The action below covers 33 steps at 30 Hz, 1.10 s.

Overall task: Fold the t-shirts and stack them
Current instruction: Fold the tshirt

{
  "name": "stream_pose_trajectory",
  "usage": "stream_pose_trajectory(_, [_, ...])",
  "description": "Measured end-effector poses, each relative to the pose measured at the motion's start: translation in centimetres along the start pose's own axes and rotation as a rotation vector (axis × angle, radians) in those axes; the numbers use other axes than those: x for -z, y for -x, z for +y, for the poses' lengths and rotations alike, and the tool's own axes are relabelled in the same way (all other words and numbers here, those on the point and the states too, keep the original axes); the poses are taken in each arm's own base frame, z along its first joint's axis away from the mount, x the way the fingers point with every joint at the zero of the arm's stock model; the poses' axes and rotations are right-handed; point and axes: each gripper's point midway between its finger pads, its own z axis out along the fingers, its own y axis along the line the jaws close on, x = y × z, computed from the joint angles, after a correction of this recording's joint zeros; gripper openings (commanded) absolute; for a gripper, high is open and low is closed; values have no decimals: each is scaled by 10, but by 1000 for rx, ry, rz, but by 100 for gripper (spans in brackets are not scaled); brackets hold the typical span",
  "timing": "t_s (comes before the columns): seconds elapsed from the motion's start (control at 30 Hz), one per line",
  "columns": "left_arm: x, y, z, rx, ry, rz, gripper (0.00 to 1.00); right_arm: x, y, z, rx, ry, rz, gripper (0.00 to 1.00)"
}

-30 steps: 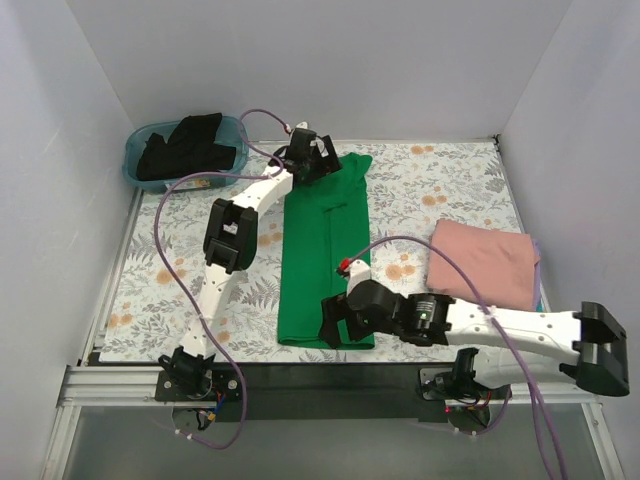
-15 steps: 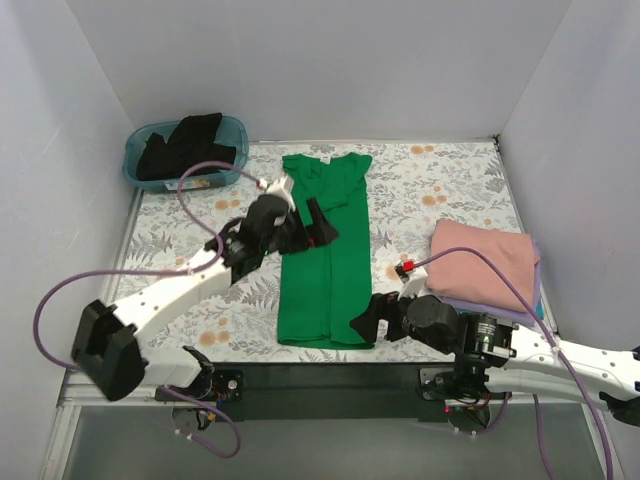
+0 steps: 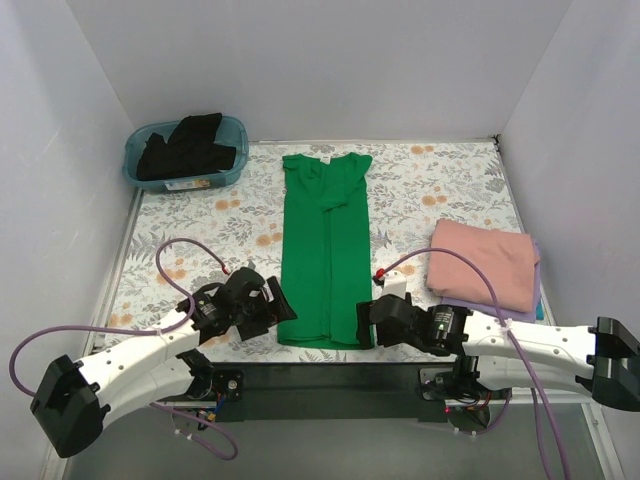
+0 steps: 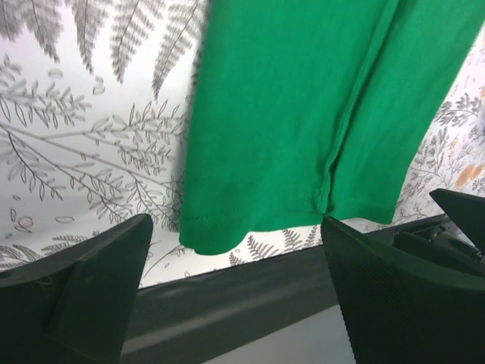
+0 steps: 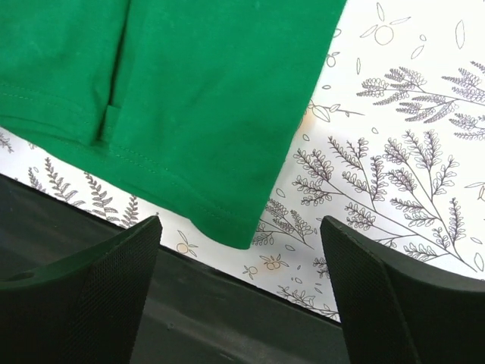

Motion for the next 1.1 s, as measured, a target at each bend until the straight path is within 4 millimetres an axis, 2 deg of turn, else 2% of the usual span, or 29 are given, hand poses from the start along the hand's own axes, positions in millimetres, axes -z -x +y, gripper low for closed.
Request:
stream_pose_trajectory(0.07, [-3,-9,5,11,4,37,76,-2,-2,-1,-13,-9,14,87])
stream_pose_trajectory(0.2, [-10,-27,23,19,43,100,69,-7,-10,-2,-26,-24,51,79])
stream_pose_trajectory(0.23, [-11,-30,23,25,39,114,62,-8,-12,-3,-26,-32,63,78])
stream_pose_trajectory(0.43, [-18,-38,23,35,0,138,35,-19,-30,-7,-28,-73,140,65])
stream_pose_trajectory(0.57, [-22,-42,26,34,5,149,10,-23,-32,-3,-41,-71,152,48])
stream_pose_trajectory(0.63, [-23,-42,28,31,13,149,7,-25,-33,-1,-50,-63,158,38])
stream_pose_trajectory(0.7, [-24,-42,28,31,15,146,0,-26,-34,2,-59,-55,164,21])
stream_pose_trajectory(0.8, [-24,-41,28,28,15,141,0,-27,-36,4,-74,-46,176,7])
stream_pose_trajectory(0.87, [-24,-40,28,26,13,139,0,-27,-37,5,-75,-41,181,1])
stream_pose_trajectory(1.1, [-20,-36,20,10,-31,119,0,-25,-34,6,-59,-31,170,1])
